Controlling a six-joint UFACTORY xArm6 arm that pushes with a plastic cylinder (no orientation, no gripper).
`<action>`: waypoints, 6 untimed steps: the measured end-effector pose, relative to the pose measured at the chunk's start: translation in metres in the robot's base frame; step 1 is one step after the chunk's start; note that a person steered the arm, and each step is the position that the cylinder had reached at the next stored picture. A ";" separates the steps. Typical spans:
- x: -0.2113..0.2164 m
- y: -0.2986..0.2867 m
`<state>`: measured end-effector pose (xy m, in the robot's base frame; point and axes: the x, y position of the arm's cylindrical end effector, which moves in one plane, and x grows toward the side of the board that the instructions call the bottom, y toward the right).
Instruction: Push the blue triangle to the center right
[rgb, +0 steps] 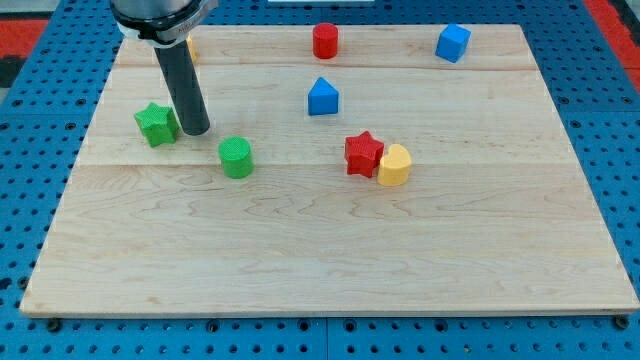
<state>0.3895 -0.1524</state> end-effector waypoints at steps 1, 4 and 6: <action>0.000 -0.001; 0.012 0.042; -0.049 0.107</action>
<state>0.3407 -0.0452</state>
